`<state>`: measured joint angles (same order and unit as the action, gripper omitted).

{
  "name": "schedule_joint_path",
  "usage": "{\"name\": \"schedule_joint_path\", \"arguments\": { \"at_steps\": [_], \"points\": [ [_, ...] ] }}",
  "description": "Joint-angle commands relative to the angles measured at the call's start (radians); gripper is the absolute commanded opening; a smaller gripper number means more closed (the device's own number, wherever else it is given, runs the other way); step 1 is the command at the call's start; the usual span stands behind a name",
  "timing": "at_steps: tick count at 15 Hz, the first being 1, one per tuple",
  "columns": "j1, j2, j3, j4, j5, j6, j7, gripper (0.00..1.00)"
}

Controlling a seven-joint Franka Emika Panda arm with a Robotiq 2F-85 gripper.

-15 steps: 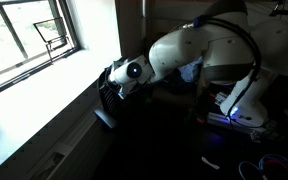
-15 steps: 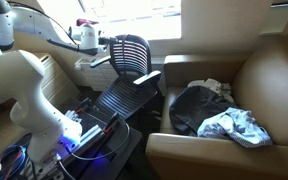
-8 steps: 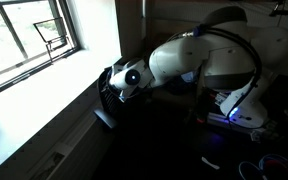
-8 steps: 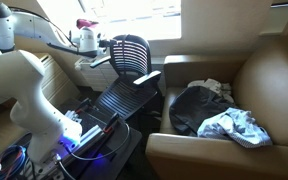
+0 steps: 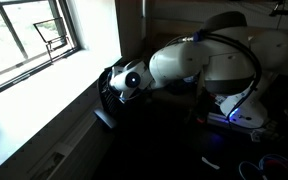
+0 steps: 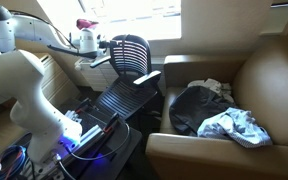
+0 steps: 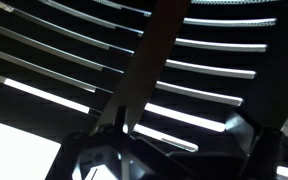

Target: Put the belt on the black chair on the brown chair

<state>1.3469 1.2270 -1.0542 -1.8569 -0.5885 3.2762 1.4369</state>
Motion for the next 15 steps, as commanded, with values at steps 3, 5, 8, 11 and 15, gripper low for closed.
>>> {"name": "schedule_joint_path", "arguments": {
  "at_steps": [3, 5, 8, 11, 15],
  "points": [
    [0.010, 0.006, 0.015, -0.024, 0.178, 0.007, -0.164, 1.00],
    [0.010, 0.006, 0.015, -0.024, 0.178, 0.006, -0.164, 1.00],
    [-0.022, 0.092, 0.011, -0.040, 0.392, 0.035, -0.305, 1.00],
    [-0.065, 0.189, 0.017, -0.065, 0.545, 0.047, -0.476, 1.00],
    [-0.067, 0.200, 0.037, -0.060, 0.651, 0.034, -0.553, 1.00]
  ]
}}
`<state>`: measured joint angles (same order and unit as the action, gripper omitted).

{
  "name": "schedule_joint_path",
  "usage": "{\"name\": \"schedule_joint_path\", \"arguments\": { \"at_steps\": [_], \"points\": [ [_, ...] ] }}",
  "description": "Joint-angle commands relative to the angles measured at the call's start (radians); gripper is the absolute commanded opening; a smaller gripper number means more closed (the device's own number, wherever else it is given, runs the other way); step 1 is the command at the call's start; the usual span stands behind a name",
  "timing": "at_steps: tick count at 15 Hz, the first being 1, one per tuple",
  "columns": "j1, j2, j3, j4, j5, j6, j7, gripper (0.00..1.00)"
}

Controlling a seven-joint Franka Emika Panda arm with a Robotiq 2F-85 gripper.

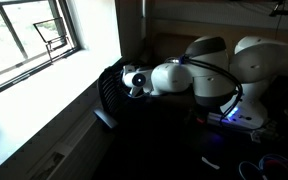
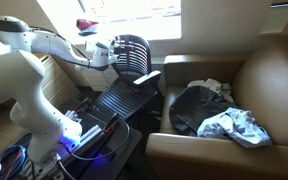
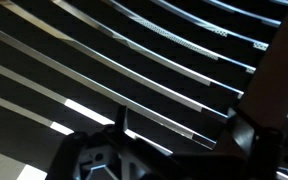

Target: Put the belt on the black chair on the brown chair

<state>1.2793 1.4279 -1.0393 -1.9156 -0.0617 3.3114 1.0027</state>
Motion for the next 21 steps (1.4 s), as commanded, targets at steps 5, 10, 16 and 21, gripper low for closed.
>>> {"name": "schedule_joint_path", "arguments": {
  "at_steps": [5, 10, 16, 21],
  "points": [
    [-0.087, -0.076, 0.157, 0.045, 0.321, 0.131, -0.224, 0.60],
    [-0.130, -0.066, 0.223, 0.179, 0.489, 0.147, -0.339, 0.22],
    [-0.155, -0.038, 0.259, 0.296, 0.605, 0.146, -0.438, 0.00],
    [-0.240, -0.086, 0.323, 0.394, 0.594, 0.147, -0.500, 0.00]
  ]
}}
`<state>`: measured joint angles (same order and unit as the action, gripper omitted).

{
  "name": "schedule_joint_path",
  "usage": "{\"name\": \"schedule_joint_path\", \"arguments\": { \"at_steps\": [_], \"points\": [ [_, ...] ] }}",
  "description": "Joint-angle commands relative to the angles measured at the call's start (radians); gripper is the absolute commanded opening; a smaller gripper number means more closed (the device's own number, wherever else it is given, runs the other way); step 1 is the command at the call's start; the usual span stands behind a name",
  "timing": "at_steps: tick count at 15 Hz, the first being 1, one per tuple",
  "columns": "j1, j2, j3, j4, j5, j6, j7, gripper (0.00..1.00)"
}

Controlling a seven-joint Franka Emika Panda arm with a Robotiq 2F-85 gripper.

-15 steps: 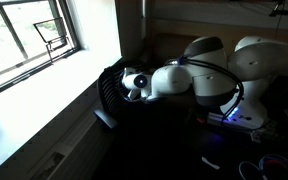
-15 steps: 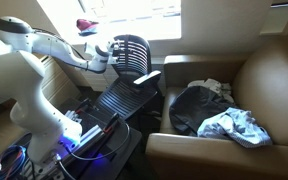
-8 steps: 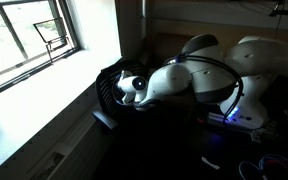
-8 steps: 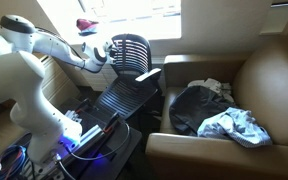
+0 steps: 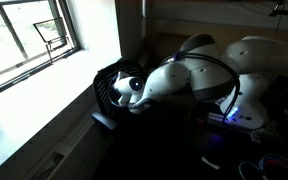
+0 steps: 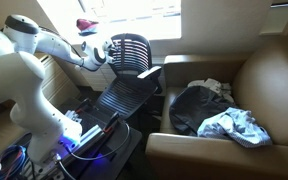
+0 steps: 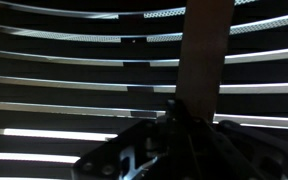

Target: Put the belt on the black chair on the brown chair

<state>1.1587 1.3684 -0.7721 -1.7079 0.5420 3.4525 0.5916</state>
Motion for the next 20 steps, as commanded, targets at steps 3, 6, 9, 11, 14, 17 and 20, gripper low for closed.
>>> {"name": "schedule_joint_path", "arguments": {
  "at_steps": [3, 6, 9, 11, 14, 17, 20],
  "points": [
    [0.021, -0.035, -0.095, 0.041, 0.121, 0.000, -0.066, 0.00],
    [0.144, -0.032, -0.244, -0.064, 0.159, 0.003, 0.011, 0.00],
    [0.214, 0.003, -0.434, -0.082, 0.200, 0.002, 0.050, 0.00],
    [0.206, 0.045, -0.547, -0.064, 0.227, 0.000, 0.099, 0.00],
    [0.170, 0.154, -0.691, -0.045, 0.278, 0.012, 0.175, 0.21],
    [0.174, 0.080, -0.654, -0.041, 0.310, 0.001, 0.077, 0.40],
    [0.178, 0.022, -0.552, -0.021, 0.142, -0.051, 0.064, 0.62]
  ]
}}
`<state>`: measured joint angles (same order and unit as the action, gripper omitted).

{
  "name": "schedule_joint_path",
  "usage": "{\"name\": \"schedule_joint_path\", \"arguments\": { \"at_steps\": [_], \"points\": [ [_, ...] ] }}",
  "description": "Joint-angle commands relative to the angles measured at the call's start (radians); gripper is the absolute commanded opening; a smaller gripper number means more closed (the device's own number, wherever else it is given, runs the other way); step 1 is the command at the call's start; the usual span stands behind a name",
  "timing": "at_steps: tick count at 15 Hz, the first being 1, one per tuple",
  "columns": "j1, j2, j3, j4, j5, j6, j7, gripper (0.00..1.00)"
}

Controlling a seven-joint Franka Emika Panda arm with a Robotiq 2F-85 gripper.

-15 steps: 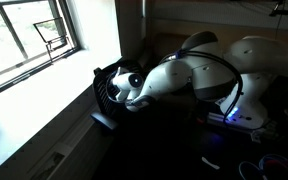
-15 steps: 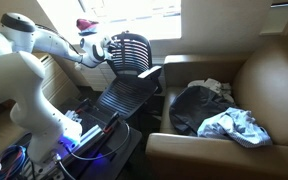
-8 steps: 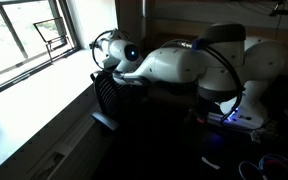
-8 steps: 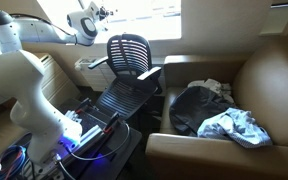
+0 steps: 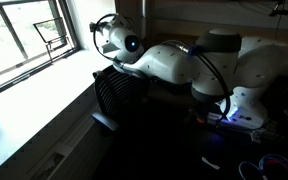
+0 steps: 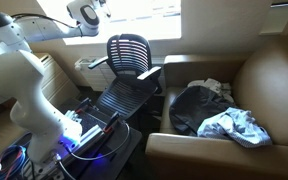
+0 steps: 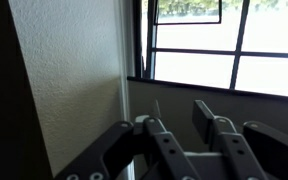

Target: Put the belt on the black chair on the brown chair

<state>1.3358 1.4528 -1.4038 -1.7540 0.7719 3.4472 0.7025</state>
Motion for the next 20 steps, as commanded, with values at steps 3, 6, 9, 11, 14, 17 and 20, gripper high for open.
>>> {"name": "schedule_joint_path", "arguments": {
  "at_steps": [3, 6, 9, 11, 14, 17, 20],
  "points": [
    [-0.016, -0.094, 0.154, 0.050, -0.196, -0.128, -0.061, 0.83],
    [-0.049, -0.179, 0.259, 0.074, -0.238, -0.192, -0.157, 1.00],
    [-0.084, -0.275, 0.383, 0.086, -0.296, -0.220, -0.206, 1.00],
    [-0.112, -0.335, 0.474, 0.088, -0.330, -0.235, -0.241, 1.00],
    [-0.165, -0.417, 0.598, 0.083, -0.382, -0.292, -0.290, 1.00],
    [-0.127, -0.361, 0.550, 0.079, -0.383, -0.286, -0.221, 1.00],
    [-0.131, -0.369, 0.554, 0.067, -0.396, -0.270, -0.242, 1.00]
  ]
}}
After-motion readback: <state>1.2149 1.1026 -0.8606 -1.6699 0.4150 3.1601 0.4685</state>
